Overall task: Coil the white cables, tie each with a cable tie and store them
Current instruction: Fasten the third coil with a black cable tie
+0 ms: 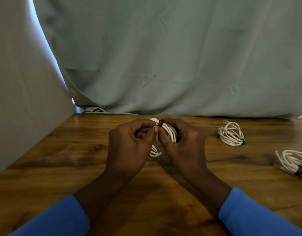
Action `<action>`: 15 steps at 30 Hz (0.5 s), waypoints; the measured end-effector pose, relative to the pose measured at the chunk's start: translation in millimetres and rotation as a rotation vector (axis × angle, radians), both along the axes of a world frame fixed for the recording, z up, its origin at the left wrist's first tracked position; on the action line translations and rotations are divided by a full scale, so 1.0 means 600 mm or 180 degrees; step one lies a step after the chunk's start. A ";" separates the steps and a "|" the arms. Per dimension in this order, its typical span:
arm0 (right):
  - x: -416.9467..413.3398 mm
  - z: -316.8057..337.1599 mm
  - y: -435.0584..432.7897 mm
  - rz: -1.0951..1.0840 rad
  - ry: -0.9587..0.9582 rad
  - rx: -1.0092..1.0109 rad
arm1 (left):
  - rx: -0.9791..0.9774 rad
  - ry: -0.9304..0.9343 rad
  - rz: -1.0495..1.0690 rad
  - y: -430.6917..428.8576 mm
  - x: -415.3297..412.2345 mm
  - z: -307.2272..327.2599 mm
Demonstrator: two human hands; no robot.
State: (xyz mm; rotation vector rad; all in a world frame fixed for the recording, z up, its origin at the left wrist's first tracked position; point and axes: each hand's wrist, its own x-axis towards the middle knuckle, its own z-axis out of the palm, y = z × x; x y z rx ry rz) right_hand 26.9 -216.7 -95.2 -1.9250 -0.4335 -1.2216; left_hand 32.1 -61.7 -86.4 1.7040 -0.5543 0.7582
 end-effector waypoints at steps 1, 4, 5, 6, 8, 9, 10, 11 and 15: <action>-0.001 -0.001 0.002 -0.0046 -0.0038 -0.0078 | -0.0156 0.0102 -0.0039 -0.003 0.000 0.001; -0.004 -0.002 0.009 -0.0223 -0.0168 -0.0363 | -0.0462 0.0377 -0.0188 -0.003 0.007 -0.003; -0.004 -0.002 0.010 -0.0299 -0.0237 -0.0445 | -0.0548 0.0496 -0.0237 -0.003 0.010 -0.005; -0.004 -0.002 0.012 -0.0369 -0.0298 -0.0505 | -0.0629 0.0585 -0.0273 -0.002 0.012 -0.006; -0.003 -0.002 0.012 -0.0476 -0.0408 -0.0612 | -0.0768 0.0703 -0.0318 -0.003 0.014 -0.005; -0.002 -0.002 0.012 -0.0529 -0.0467 -0.0683 | -0.0839 0.0769 -0.0362 -0.004 0.013 -0.004; -0.002 -0.002 0.012 -0.0577 -0.0528 -0.0765 | -0.0921 0.0837 -0.0424 -0.004 0.011 -0.002; -0.001 -0.002 0.011 -0.0618 -0.0585 -0.0852 | -0.0993 0.0898 -0.0498 -0.005 0.009 -0.001; 0.000 -0.004 0.009 -0.0783 -0.0750 -0.1226 | -0.1053 0.1030 -0.0672 -0.001 0.008 0.001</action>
